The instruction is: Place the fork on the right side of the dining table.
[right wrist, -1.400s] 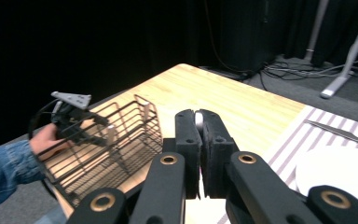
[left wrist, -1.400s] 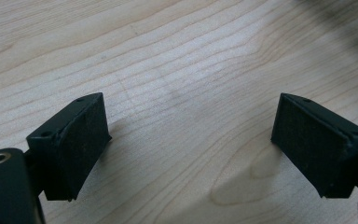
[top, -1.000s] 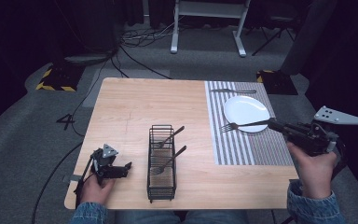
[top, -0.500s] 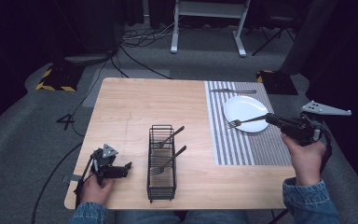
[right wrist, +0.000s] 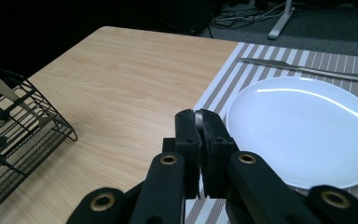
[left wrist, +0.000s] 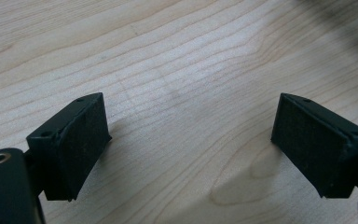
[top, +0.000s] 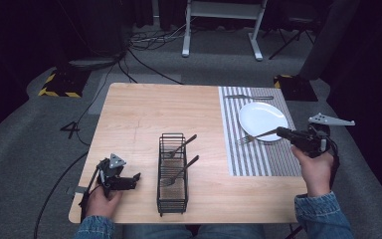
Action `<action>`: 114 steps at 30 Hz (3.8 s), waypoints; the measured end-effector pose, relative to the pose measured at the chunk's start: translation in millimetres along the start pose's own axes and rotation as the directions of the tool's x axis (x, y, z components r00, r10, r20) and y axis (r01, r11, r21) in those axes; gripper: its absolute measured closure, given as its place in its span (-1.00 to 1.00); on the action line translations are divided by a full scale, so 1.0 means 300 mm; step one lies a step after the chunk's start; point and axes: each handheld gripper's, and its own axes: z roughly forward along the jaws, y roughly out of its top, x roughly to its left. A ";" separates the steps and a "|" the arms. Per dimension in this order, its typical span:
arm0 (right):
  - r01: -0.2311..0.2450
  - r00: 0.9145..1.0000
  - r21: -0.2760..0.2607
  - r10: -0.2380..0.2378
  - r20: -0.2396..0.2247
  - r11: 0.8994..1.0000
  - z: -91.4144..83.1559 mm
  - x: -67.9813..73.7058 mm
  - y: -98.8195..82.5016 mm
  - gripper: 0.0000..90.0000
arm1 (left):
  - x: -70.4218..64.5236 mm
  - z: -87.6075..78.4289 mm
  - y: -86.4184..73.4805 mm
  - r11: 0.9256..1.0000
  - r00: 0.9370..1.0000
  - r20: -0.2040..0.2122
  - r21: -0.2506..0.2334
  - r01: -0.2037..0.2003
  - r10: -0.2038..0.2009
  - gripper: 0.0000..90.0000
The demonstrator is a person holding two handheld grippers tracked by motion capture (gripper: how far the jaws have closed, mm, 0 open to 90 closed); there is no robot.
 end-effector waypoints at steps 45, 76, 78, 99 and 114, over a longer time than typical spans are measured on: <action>-0.108 0.985 0.168 0.082 0.153 0.980 0.127 -0.145 -0.012 0.60 | 0.000 0.000 0.000 1.000 1.000 0.000 0.000 0.000 0.000 -0.76; -0.186 0.975 0.231 0.149 0.168 0.955 0.178 -0.255 -0.104 0.12 | 0.000 0.000 0.000 1.000 1.000 0.000 0.000 0.002 -0.002 -0.76; -0.191 0.973 0.231 0.152 0.176 0.954 0.182 -0.262 -0.113 0.12 | 0.000 0.000 0.000 1.000 1.000 0.001 0.000 0.002 -0.002 -0.76; -0.288 0.946 0.265 0.232 0.225 0.920 0.195 -0.349 -0.176 0.03 | -0.001 0.000 0.000 1.000 1.000 0.000 -0.001 0.001 -0.001 -0.76; -0.258 0.956 0.202 0.220 0.192 0.945 0.148 -0.333 -0.178 -0.06 | -0.001 0.000 0.000 1.000 1.000 0.000 -0.001 0.001 -0.001 -0.76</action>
